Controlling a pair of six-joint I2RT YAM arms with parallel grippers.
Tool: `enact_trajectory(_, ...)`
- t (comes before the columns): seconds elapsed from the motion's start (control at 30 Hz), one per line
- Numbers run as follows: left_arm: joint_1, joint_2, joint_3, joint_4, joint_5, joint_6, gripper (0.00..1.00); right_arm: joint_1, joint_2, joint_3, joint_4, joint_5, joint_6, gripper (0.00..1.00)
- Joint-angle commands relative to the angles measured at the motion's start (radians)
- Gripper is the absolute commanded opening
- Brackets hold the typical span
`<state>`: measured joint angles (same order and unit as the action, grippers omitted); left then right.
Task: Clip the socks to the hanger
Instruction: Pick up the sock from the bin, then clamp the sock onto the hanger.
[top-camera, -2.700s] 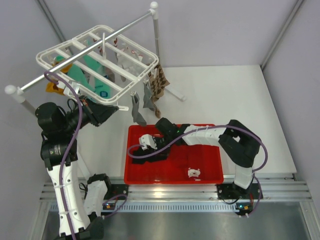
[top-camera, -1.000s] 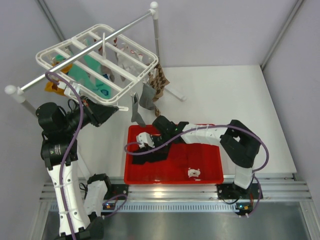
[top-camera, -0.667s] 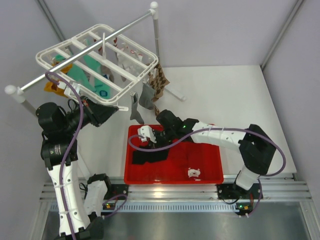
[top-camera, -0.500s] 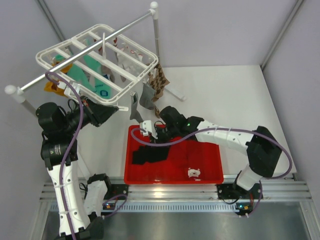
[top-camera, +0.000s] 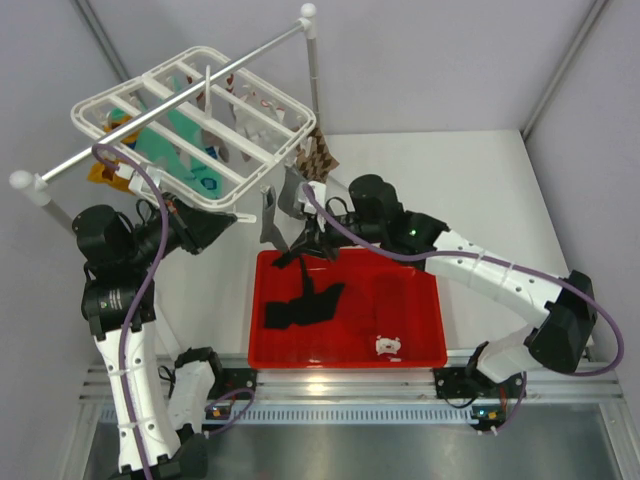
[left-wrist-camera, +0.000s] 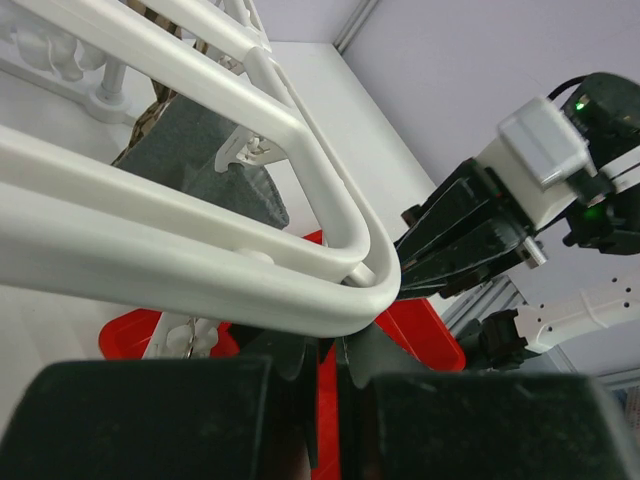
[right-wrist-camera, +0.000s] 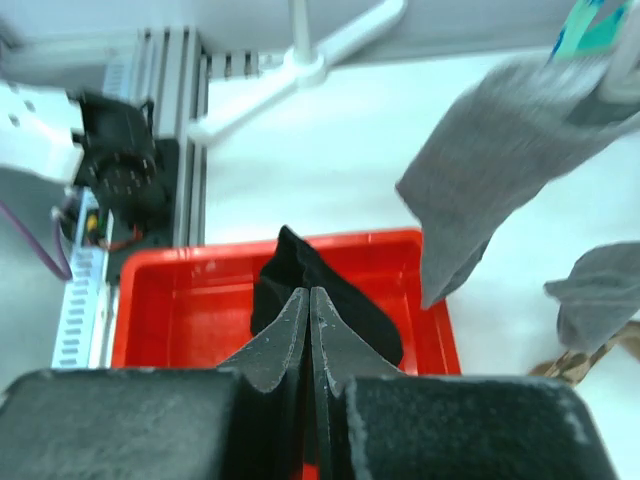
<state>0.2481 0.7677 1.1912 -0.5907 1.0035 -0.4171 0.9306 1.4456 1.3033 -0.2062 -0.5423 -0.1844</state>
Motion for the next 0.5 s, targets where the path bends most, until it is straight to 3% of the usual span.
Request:
enact_trajectory(0.0,-0.01,0.01,-0.005,-0.182,0.086,0.032,0.0,-0.006,-0.042,0.088,0.071,0.01,0.095,0.0)
enact_trajectory(0.47,-0.012,0.039,0.039,-0.336,0.092,0.198,0.0,0.016,0.009,0.244,0.111,-0.004,0.178,0.0)
